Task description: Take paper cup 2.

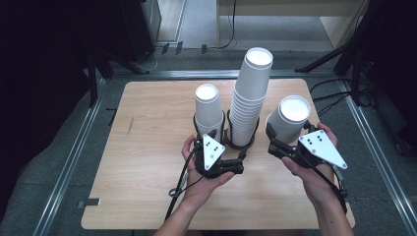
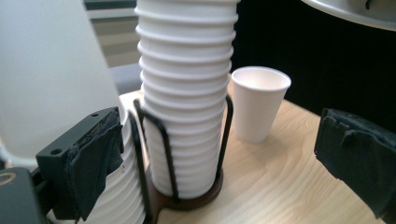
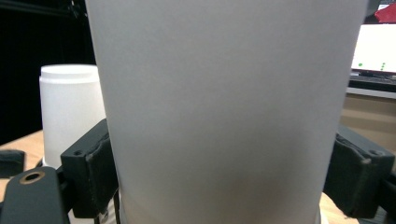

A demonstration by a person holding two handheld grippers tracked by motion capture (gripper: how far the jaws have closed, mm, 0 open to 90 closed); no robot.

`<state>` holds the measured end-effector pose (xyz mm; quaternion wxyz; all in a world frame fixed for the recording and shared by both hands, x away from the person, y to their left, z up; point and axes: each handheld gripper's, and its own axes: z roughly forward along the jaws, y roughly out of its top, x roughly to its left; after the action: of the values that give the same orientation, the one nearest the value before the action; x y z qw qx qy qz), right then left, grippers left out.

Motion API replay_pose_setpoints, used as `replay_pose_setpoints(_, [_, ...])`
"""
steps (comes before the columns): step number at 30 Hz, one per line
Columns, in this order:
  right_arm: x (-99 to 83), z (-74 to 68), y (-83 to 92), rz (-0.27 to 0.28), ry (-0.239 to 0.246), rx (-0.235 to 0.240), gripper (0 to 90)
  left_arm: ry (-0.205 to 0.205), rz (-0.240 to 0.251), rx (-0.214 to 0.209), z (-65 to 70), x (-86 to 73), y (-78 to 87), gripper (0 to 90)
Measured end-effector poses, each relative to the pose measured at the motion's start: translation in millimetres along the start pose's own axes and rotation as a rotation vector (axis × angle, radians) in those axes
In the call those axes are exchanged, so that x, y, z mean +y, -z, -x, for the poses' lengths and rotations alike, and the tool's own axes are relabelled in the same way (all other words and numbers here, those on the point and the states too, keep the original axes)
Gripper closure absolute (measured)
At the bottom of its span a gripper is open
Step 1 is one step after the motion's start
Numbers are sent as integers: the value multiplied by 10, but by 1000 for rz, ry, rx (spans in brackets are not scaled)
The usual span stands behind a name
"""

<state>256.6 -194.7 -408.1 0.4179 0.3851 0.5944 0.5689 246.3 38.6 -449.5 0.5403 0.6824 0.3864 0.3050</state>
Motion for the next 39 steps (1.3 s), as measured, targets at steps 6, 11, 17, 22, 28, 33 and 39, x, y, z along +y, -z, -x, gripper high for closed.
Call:
replay_pose_setpoints(6, [-187,-95,39,-19,54,-9,121,-5,-38,11,-90,-139,199,16])
replay_pose_setpoints(11, [-341,-156,38,-55,64,3,122,2,-64,14,-127,-297,331,16])
replay_pose_setpoints(17, [-442,-212,38,-70,96,16,122,15,-91,10,-205,-431,397,16])
replay_pose_setpoints(22, [-617,-344,-7,-103,171,49,122,23,-79,-1,-254,-410,406,16])
replay_pose_setpoints(28, [-747,-503,-28,-130,206,102,121,43,-75,-32,-262,-356,449,16])
replay_pose_setpoints(33, [-823,-553,-34,-149,239,91,118,36,-84,-72,-223,-342,444,16])
replay_pose_setpoints(39, [-857,-630,8,-117,374,90,122,25,-102,-122,-170,-355,426,16])
